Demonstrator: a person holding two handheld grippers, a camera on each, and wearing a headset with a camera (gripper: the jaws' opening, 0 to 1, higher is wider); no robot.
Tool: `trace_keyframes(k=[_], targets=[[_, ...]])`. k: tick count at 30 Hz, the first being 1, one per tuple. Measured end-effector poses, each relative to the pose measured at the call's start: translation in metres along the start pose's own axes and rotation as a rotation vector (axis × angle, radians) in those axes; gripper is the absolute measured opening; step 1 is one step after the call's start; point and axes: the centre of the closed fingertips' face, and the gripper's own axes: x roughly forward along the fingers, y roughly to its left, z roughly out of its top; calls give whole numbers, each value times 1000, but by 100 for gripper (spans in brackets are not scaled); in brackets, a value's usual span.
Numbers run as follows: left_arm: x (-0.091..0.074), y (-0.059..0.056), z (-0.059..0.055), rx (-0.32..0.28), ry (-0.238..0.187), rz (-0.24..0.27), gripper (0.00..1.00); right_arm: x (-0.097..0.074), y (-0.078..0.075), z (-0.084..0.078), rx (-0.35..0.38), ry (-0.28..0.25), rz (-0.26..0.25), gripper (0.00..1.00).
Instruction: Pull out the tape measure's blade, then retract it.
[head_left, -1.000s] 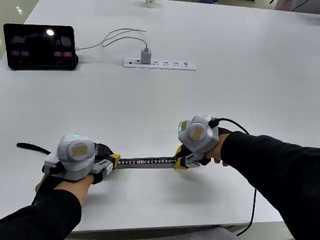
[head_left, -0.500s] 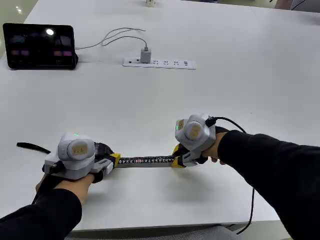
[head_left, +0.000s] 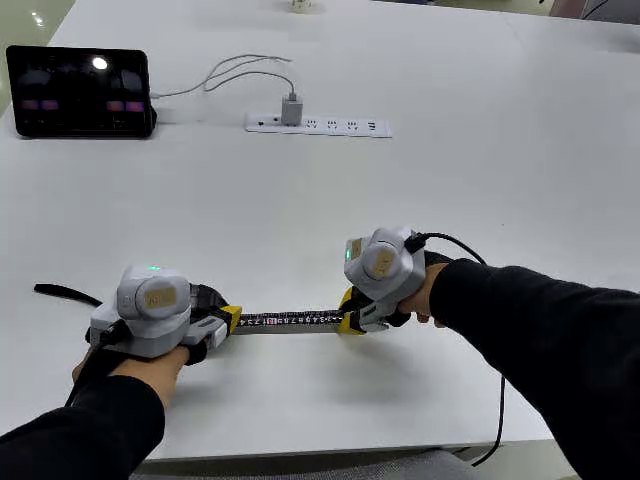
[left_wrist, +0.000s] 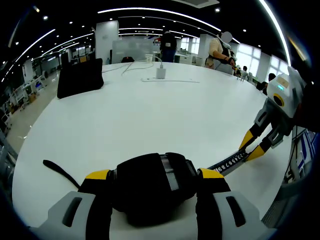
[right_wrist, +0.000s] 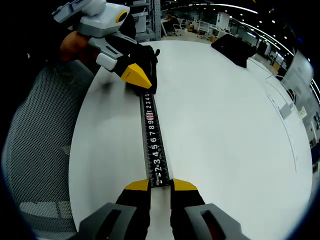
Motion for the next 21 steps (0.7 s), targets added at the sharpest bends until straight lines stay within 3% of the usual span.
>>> trace_keyframes(k=[7, 21], targets=[[0, 0, 0, 1, 0, -1, 63, 2, 1, 5, -2, -29, 2, 11], [-1, 0, 1, 3, 3, -5, 63, 6, 0, 12, -3, -32, -2, 11]])
